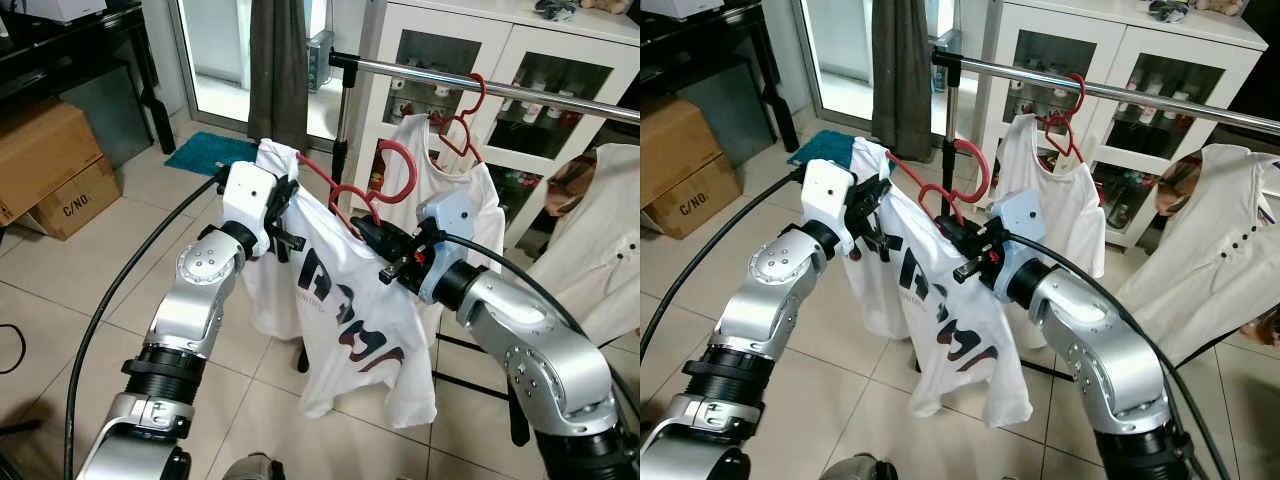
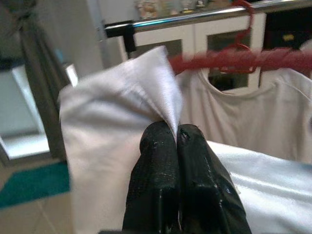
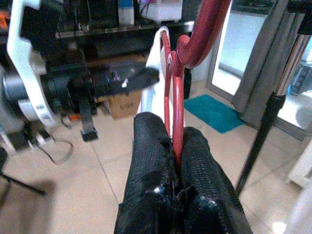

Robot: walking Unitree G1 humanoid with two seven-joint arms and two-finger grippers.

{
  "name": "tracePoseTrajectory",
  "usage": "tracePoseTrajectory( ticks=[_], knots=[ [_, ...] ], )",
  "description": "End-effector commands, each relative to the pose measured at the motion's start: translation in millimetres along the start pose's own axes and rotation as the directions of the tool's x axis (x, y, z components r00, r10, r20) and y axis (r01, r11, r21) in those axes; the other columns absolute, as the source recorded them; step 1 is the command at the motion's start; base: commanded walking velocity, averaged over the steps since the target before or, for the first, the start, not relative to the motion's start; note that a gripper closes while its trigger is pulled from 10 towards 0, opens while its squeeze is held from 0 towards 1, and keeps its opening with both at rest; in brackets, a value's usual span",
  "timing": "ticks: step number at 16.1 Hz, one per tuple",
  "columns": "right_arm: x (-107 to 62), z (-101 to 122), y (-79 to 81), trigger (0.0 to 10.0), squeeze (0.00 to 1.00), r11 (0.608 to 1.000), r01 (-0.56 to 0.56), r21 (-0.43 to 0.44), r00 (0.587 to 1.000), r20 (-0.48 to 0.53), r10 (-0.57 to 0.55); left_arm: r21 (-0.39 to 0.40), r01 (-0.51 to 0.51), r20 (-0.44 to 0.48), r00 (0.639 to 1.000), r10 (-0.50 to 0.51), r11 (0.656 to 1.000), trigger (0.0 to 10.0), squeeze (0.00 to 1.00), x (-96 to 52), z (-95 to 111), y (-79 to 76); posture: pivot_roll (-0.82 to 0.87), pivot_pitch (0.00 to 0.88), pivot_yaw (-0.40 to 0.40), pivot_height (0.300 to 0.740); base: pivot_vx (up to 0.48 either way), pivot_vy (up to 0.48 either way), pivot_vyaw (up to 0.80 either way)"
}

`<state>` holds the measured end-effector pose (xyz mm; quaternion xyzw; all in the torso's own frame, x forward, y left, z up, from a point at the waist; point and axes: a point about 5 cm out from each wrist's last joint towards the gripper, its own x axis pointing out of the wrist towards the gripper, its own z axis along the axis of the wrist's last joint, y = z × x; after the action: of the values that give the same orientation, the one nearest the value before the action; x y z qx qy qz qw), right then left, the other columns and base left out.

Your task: Hang hanger

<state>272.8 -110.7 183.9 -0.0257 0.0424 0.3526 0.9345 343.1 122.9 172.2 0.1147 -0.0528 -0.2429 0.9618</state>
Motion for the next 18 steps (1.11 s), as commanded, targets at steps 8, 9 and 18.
tracePoseTrajectory(
  ticks=[8,9,18],
  knots=[
    [-1.4,-16,3.5,10.0,0.0,0.991,-0.06,-0.118,0.987,-0.157,0.041,0.221,0.308,-0.14,0.949,-0.283,0.925,0.0,0.0,-9.5,0,-18.1,-0.06,0.0,-0.01,0.71,0.0,0.0,0.0],
    [-1.7,-17,2.4,10.0,0.0,0.991,-0.058,-0.121,0.986,-0.164,0.038,0.237,0.332,-0.174,0.939,-0.296,0.913,0.0,0.0,-12.0,-3,-18.4,-0.06,0.0,-0.01,0.71,0.0,0.0,0.0],
    [0.5,-24,-2.2,10.0,0.0,0.993,-0.039,-0.113,0.981,-0.194,0.017,0.226,0.323,-0.14,0.944,-0.298,0.919,0.0,0.0,-21.9,1,-17.0,-0.05,0.0,-0.023,0.71,0.0,0.0,0.0]
  ],
)
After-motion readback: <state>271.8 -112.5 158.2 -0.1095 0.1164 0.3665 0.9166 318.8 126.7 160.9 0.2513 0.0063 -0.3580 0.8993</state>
